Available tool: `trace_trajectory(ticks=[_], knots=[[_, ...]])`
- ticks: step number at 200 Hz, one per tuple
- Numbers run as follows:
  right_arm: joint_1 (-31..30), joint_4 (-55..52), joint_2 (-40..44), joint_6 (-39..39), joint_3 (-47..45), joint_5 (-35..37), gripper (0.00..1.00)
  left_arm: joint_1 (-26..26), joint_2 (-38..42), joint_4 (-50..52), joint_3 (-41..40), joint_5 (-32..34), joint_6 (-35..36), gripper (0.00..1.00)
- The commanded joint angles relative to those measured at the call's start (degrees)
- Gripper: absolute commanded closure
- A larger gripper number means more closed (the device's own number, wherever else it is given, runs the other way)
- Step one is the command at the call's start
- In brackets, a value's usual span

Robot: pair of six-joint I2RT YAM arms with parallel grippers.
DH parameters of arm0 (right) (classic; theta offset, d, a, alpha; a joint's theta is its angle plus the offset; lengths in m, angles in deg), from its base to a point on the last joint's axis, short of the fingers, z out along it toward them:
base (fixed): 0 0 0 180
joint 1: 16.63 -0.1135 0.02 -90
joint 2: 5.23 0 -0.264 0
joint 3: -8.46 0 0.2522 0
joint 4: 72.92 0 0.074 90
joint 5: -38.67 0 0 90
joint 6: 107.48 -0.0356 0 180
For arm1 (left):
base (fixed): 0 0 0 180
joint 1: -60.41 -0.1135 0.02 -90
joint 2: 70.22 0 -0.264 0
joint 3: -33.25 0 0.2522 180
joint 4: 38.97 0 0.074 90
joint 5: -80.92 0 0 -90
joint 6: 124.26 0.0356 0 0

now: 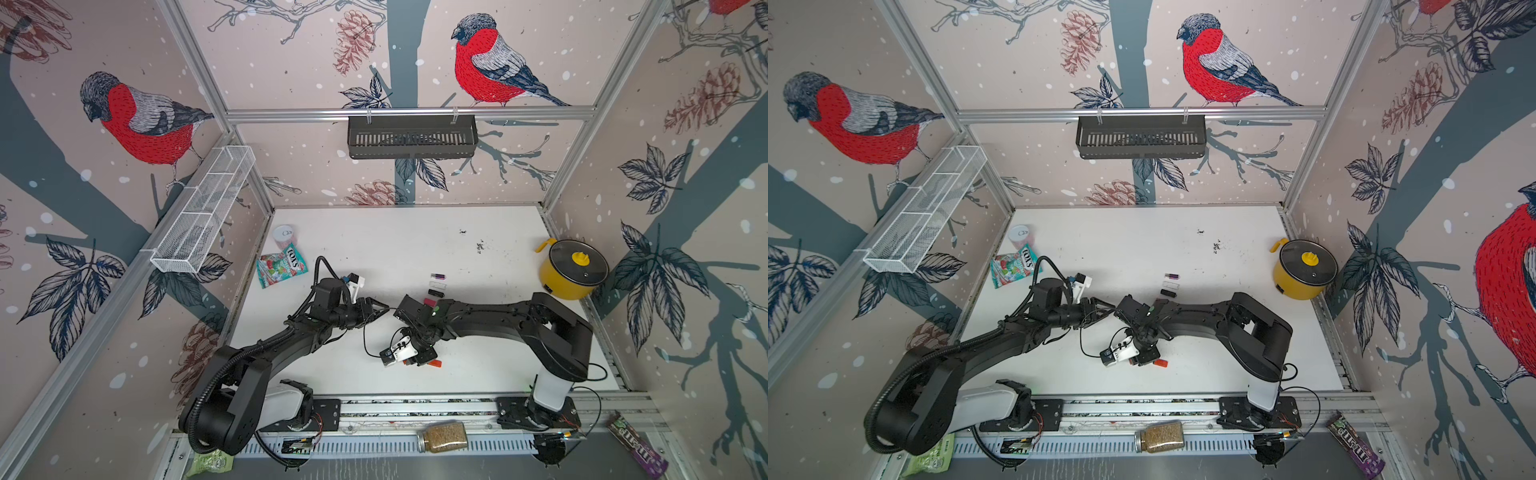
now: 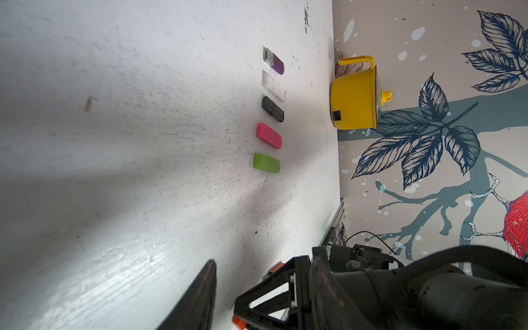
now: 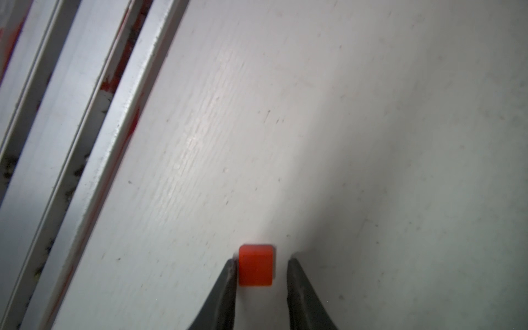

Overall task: Close the usb drive cover
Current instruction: Pick up the cover from the center of the board.

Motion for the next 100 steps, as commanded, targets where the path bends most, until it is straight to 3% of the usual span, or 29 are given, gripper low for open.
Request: trace_trajectory(ticks=[1,100], knots=[[0.3,-2.7,-1.2,-0.2,0.3,2.5,0.7,-0.1,0.3,-1.8,0.0,0.1,0.1,0.47],[0.9,-1.4,-0.1,-1.2,-0.8,1.8,0.78,-0.1,0.6,-1.6,-0.1,0.3,0.1,0.47]])
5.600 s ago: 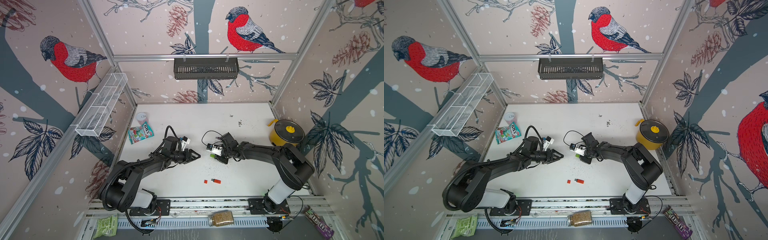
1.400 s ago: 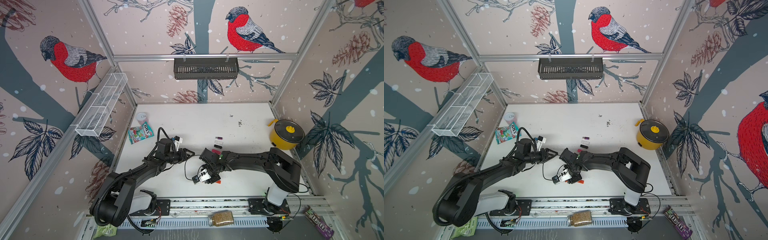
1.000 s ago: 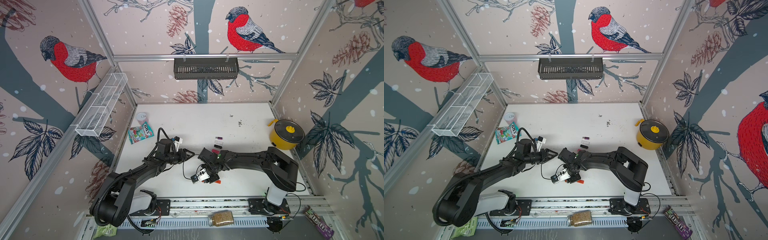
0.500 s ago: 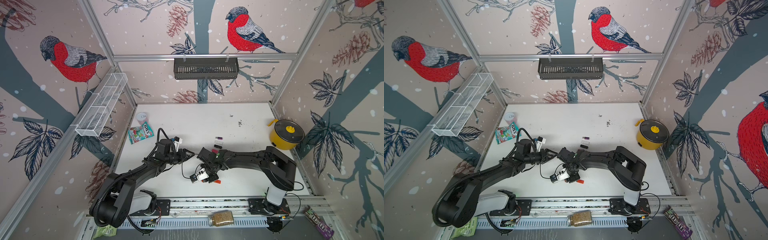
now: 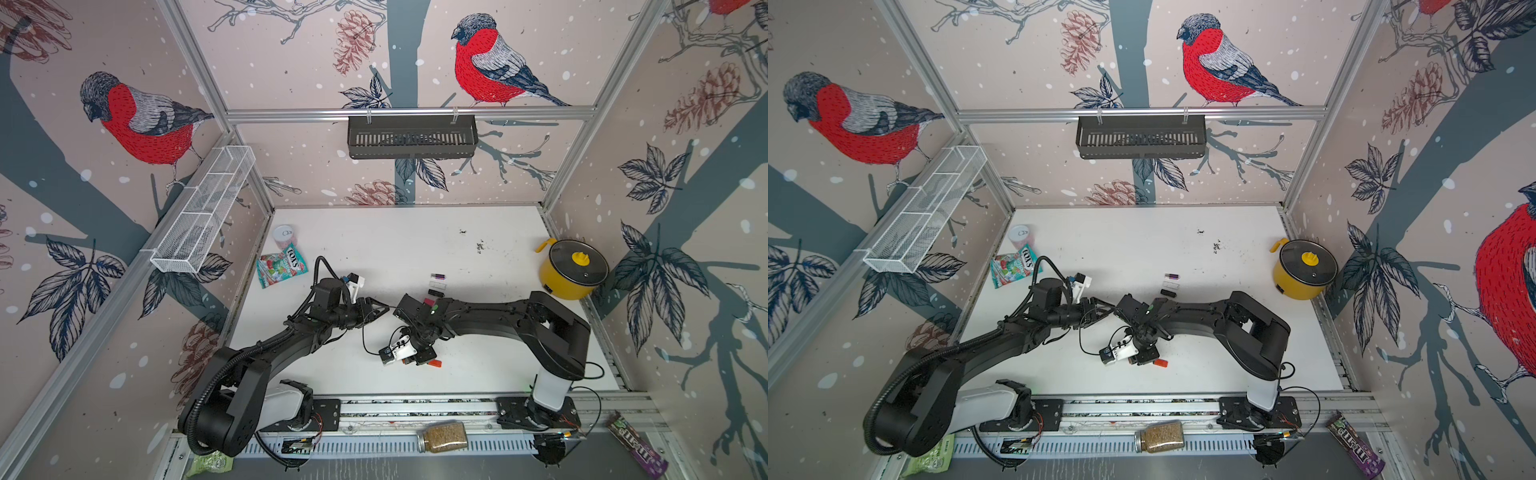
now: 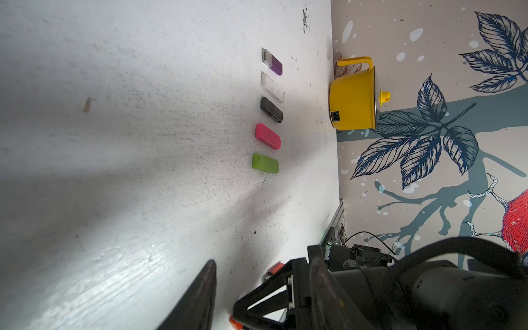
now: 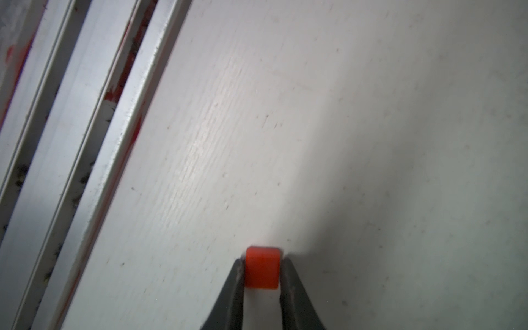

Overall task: Close the usb drive cover
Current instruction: Pick up the cover from the center of the board.

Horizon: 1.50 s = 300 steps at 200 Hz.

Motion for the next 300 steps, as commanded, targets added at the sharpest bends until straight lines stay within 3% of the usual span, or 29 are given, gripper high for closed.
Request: trace_trajectory(ticks=[1,141,218,300], knots=[[0.4,-1.2,0.2,-0.9,-1.0,3.2,0.78,0.0,0.2,-1.6,0.0,0.2,0.3,0.47],[10.4,18.3,9.5,-13.7,-5.3,-4.8,0.79,0.5,-5.8,-9.5,-0.9,-7.9,-3.1,0.49],[12.1,22.6,9.9,-16.4,-6.3,-6.7,0.79,2.9,-10.6,-11.7,0.8,-10.5,-3.5,0.65],[12.1,23.7,9.4,-17.2,-6.3,-7.1,0.78,4.2,-11.4,-10.8,2.1,-10.5,-3.0,0.75]])
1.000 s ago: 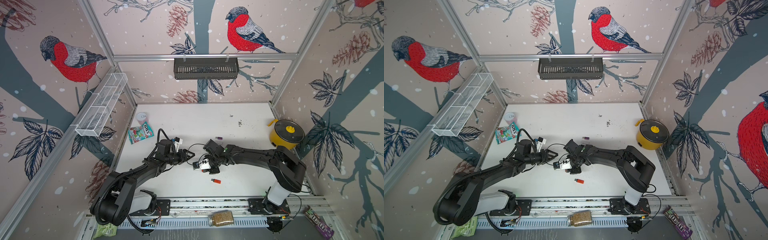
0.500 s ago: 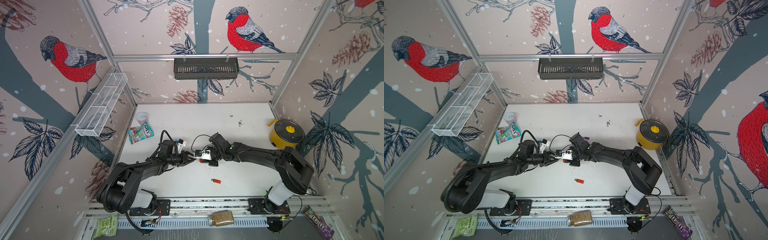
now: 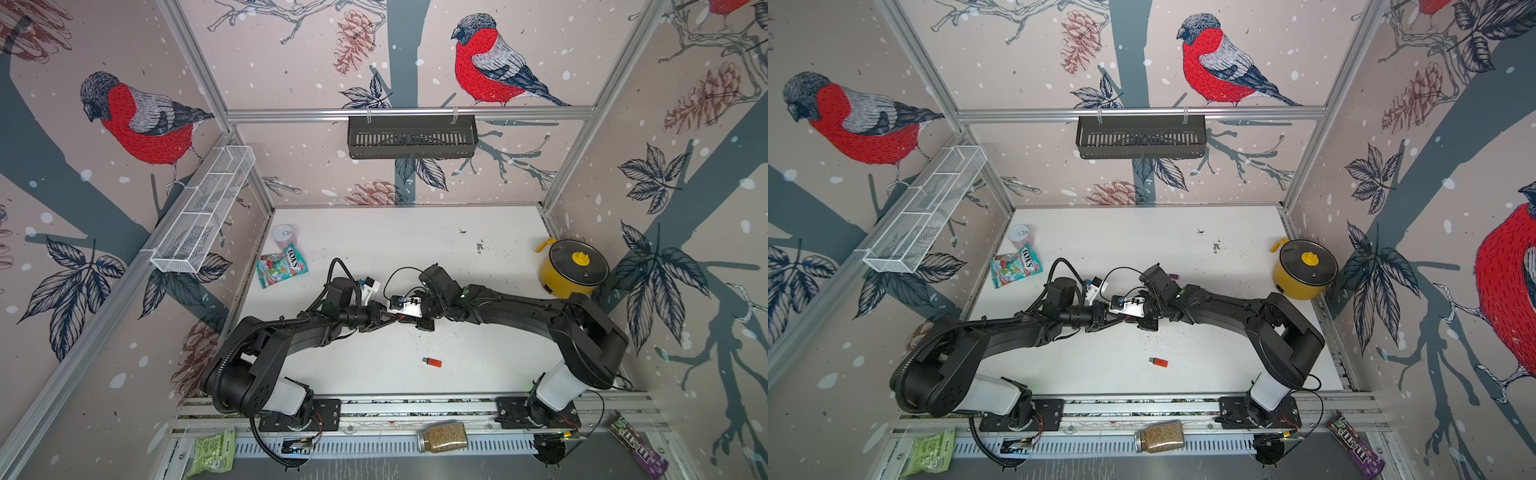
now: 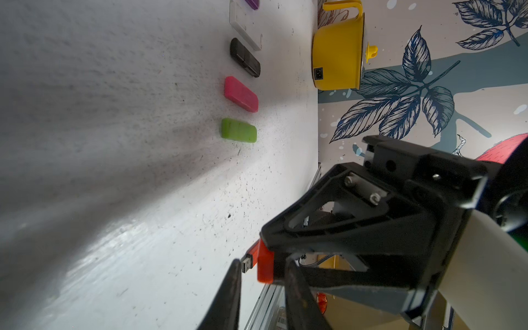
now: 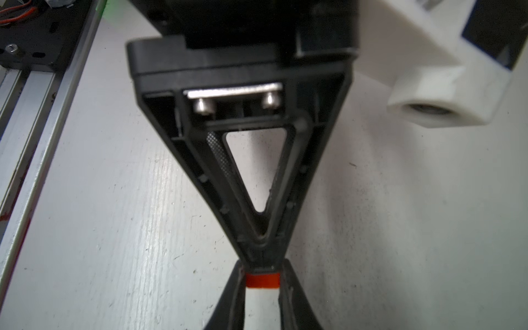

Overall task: Close the usb drive cover
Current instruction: Pick up the cover from the center of the board.

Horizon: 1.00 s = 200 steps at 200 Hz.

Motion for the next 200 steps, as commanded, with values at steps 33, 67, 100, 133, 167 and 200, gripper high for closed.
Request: trace_trajectory(ticks=[33,67,100,133,167,200], knots=[[0.0,2.8,-0.3,-1.7,-0.2,-1.1,0.78,0.3,-0.1,-1.7,0.5,-1.2,0.3,0.78],[0.0,4.2,-0.6,-2.8,-0.3,-1.3,0.78,0.4,-0.1,-1.6,0.6,-1.0,0.3,0.81],[-0.1,5.2,-0.7,-3.4,-0.6,-1.6,0.78,0.4,-0.2,-1.4,0.5,-0.9,0.3,0.84],[-0.1,5.6,-0.9,-3.5,-0.6,-1.4,0.78,0.4,-0.1,-1.4,0.5,-0.8,0.3,0.89],[0.0,5.6,-0.7,-3.3,-0.6,-0.8,0.75,0.3,0.0,-1.2,0.5,-0.7,0.5,0.92],[0.7,-1.1,0.9,0.3,-0.6,2.1,0.63,0.0,0.7,-0.1,0.5,-0.2,1.1,0.92]])
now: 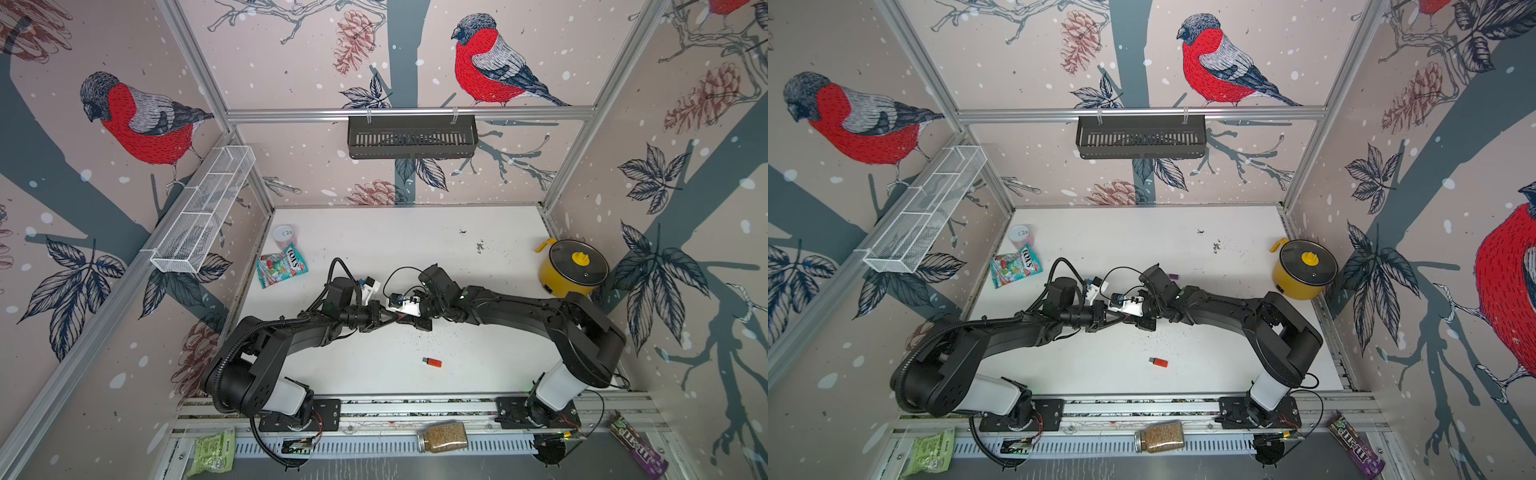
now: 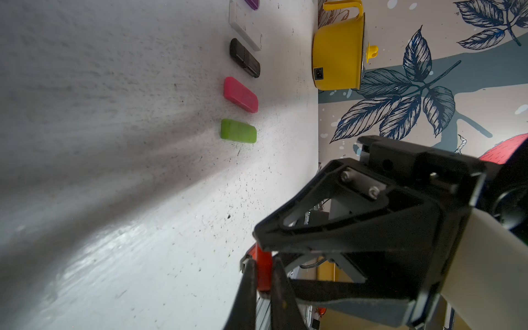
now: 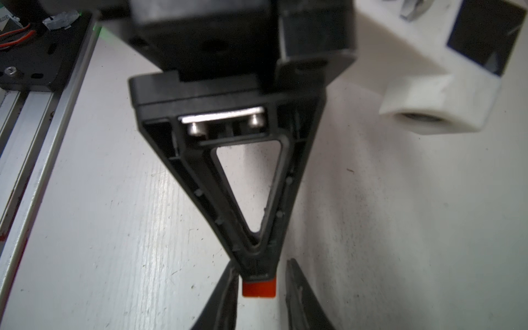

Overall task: Close the usb drive cover
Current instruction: Pick up the cover from the center of the board, then pick up the USB drive from the center of the board.

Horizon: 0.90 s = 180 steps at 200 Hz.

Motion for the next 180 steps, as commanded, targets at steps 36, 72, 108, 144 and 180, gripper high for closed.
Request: trace_trajectory(ticks=[36,72,108,144,180], knots=[[2.1,-14.3,4.3,4.9,-0.5,1.4,0.58,-0.3,0.8,0.2,0.4,-0.1,1.2,0.92],[-1.2,-19.6,6.3,6.2,-3.6,5.1,0.55,-0.4,0.8,0.6,0.6,0.2,1.5,0.92],[-4.0,-21.3,6.6,5.7,-5.6,6.0,0.54,-0.4,1.0,1.4,0.8,0.7,1.9,0.93],[-5.5,-23.0,6.8,6.8,-6.0,7.6,0.53,-0.5,1.1,1.6,0.8,0.8,2.0,0.93],[-6.4,-25.0,6.3,7.7,-6.5,8.4,0.53,-0.5,0.8,1.6,0.9,0.8,2.3,0.93]])
